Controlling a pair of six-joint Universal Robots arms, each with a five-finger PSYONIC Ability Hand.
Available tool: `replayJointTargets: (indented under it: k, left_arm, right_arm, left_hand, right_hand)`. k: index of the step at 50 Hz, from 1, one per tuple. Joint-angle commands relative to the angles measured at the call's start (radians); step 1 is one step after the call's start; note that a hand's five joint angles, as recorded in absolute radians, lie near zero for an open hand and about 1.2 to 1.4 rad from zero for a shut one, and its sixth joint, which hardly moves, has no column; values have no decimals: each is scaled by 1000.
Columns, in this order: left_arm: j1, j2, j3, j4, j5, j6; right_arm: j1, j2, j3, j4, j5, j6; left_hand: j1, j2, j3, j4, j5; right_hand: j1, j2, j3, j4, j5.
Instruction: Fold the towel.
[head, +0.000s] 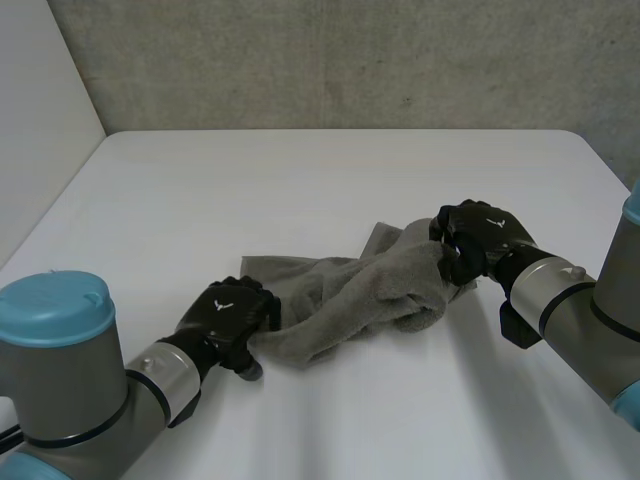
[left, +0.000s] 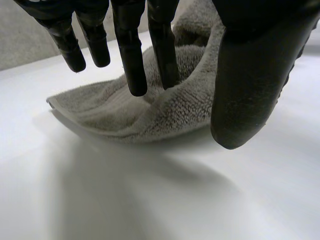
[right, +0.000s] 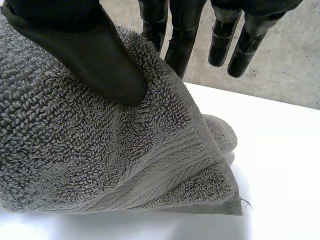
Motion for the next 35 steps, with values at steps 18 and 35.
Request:
replayJointTargets:
  k: [18,35]
  left_arm:
    - [-36,-197,174,44,-62,14]
    - [62,-60,443,29,-36,15]
  right_arm:
    - [-1,-19,23,39,-86,-79]
    - [-24,52,-395,493,-157,-579]
  left_hand:
    - [733,730,-52,-59,735]
    - [733,730,-52,-59,735]
  right_hand:
    - [104,126,-43,-76,81]
    - [104,126,-43,-76,81]
